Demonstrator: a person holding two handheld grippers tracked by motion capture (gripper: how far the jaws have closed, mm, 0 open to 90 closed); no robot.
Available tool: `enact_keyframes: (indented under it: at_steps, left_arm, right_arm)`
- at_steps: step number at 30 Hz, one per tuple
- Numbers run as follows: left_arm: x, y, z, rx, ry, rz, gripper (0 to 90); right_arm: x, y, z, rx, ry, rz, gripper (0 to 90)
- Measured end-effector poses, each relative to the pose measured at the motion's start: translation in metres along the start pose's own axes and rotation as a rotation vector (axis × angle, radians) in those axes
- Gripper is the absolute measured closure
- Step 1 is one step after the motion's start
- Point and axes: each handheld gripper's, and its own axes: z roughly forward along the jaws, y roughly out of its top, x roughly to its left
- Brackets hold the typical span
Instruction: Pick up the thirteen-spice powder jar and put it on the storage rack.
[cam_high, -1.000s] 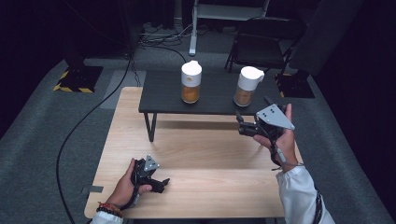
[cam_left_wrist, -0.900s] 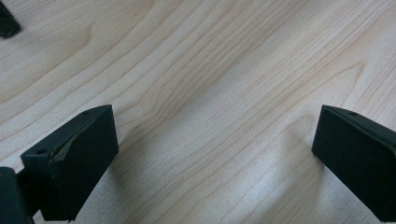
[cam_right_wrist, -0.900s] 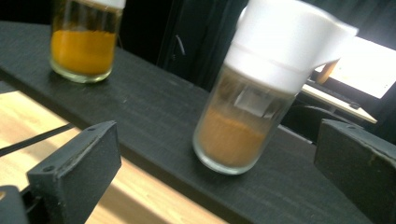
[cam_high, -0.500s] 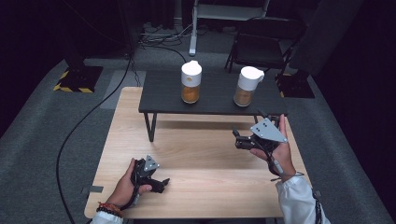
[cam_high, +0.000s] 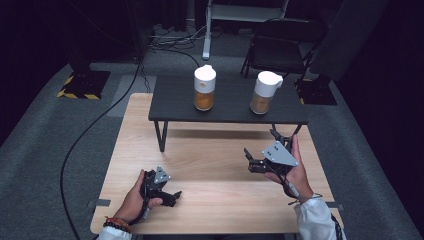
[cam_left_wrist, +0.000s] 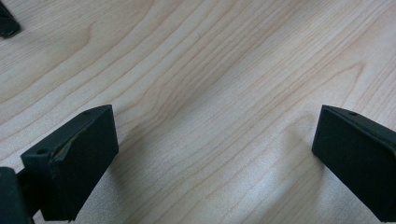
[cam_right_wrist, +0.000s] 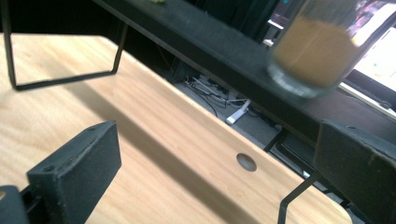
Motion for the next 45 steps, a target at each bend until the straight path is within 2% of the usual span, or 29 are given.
enact_keyframes:
  at_steps: [12,16,24,30,35,45]
  left_arm:
    - [0.000,0.000,0.000,0.000,0.000,0.000,0.0]
    - [0.000,0.000,0.000,0.000,0.000,0.000,0.0]
    - [0.000,0.000,0.000,0.000,0.000,0.001,0.0]
    - [0.000,0.000,0.000,-0.001,0.000,0.002,0.0]
    - [0.000,0.000,0.000,-0.001,0.001,0.002,0.0]
    - [0.000,0.000,0.000,0.000,0.001,0.001,0.1]
  right_arm:
    - [0.015,-0.020,0.003,0.061,0.044,-0.035,0.3]
    - [0.020,-0.027,0.004,0.092,0.063,-0.062,0.4]
    - [0.026,-0.041,0.004,0.148,0.090,-0.073,0.4]
    - [0.029,-0.054,0.006,0.212,0.108,-0.070,0.5]
    - [0.025,-0.064,0.004,0.244,0.111,-0.018,0.5]
    - [0.016,-0.078,0.000,0.316,0.094,0.030,0.6]
